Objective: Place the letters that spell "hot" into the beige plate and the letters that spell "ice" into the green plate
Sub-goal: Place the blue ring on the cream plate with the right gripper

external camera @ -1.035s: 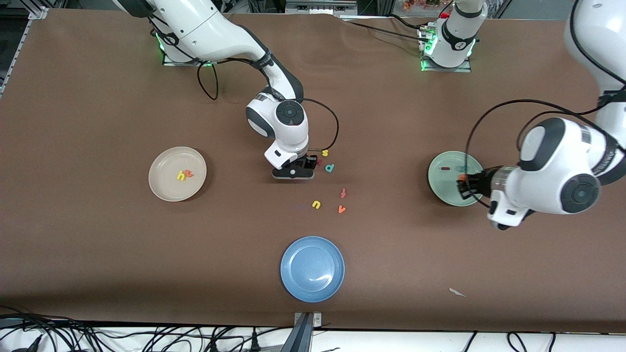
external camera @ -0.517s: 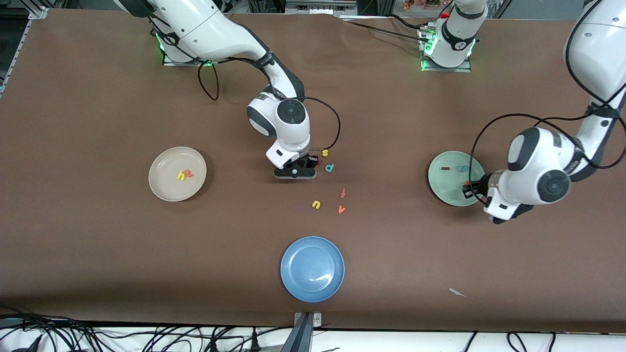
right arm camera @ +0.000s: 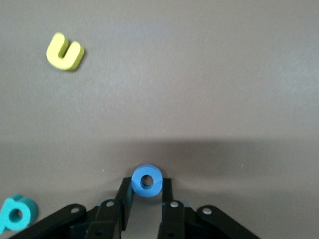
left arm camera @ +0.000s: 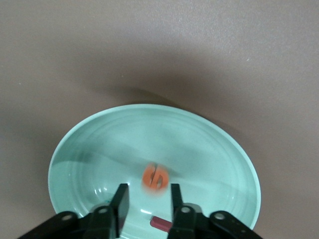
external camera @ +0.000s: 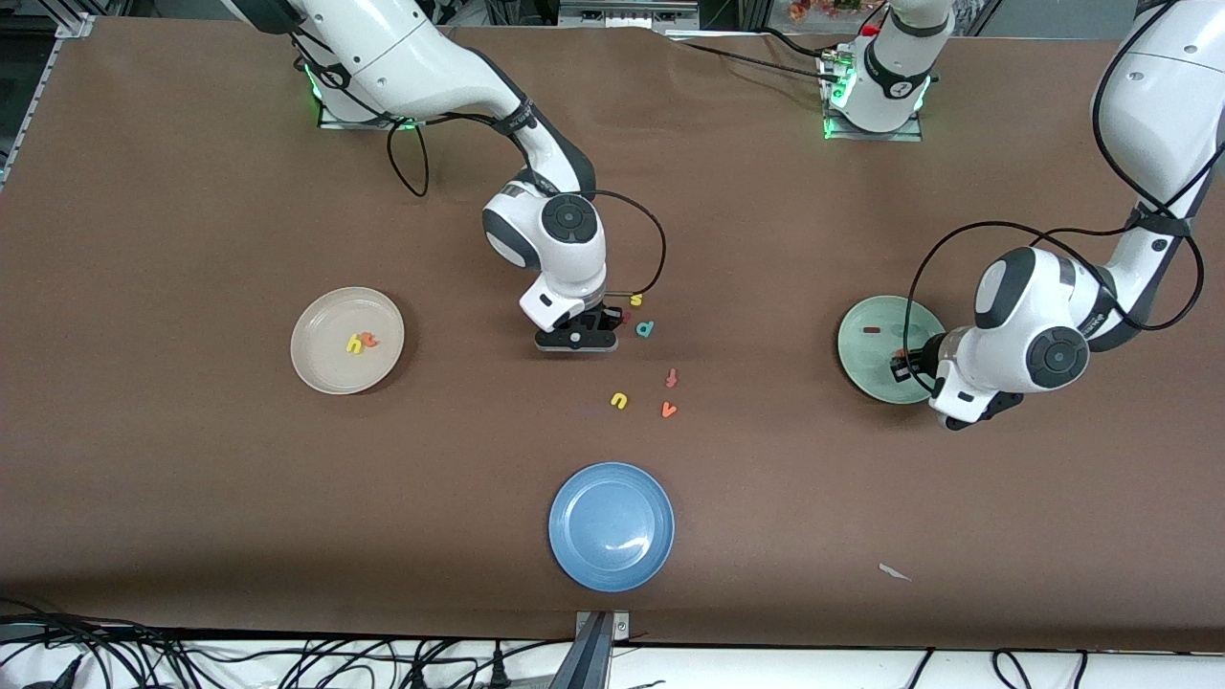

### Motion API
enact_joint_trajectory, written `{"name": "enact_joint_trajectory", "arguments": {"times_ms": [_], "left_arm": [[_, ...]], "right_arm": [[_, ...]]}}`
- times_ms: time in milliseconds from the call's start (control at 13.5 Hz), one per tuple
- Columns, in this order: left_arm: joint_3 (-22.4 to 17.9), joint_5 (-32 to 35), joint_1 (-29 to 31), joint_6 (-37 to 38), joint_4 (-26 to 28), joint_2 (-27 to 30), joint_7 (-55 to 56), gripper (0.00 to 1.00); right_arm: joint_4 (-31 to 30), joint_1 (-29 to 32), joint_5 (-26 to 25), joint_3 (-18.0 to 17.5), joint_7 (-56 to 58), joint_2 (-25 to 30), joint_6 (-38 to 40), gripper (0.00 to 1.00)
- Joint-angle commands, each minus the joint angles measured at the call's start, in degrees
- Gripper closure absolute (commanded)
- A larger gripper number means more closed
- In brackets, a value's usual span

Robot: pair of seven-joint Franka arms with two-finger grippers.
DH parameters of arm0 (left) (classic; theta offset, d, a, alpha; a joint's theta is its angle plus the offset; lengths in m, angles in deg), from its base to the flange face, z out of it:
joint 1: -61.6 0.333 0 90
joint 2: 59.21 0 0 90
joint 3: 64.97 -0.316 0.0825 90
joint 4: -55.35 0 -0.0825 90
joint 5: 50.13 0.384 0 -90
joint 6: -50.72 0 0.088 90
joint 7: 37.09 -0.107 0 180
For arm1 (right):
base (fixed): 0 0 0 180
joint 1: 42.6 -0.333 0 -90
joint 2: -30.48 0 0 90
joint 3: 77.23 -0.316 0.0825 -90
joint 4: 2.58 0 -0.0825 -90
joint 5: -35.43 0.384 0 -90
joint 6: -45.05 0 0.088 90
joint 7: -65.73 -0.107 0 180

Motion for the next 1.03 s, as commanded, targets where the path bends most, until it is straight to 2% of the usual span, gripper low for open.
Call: {"name": "enact_joint_trajectory", "arguments": {"times_ms": [0, 148, 222, 443, 665, 961], "left_arm": [[1.0, 1.8, 1.1, 0.6, -0.6, 2.4, 0.9, 0.0], [1.8, 1.0, 1.1, 5.4, -3.4, 6.3, 0.5, 0.0], [3.5, 1.1, 1.1, 8.6, -6.5, 7.1, 0.5, 0.0], [7.7, 1.3, 1.0, 19.7, -17.7, 7.2, 0.3, 0.01], [10.2, 1.8, 0.4, 28.8, -26.5, 7.2, -7.9, 0.01], [10.4, 1.5, 0.4, 30.4, -30.4, 9.8, -14.6, 0.0]], "right_arm": [[-0.7, 2.1, -1.0, -0.1, 1.7, 3.3, 2.2, 0.94], [-1.7, 4.7, -0.7, -0.6, 5.1, 6.2, 6.4, 0.94], [-3.4, 6.3, -0.6, -0.7, 7.2, 8.4, 7.7, 0.94], [-12.1, 13.3, -0.4, -1.8, 18.6, 16.3, 7.9, 0.94], [-21.1, 20.2, -0.2, -1.8, 32.4, 25.0, 8.4, 0.94], [-31.8, 28.6, -0.2, -1.8, 46.3, 34.9, 9.7, 0.92]]}}
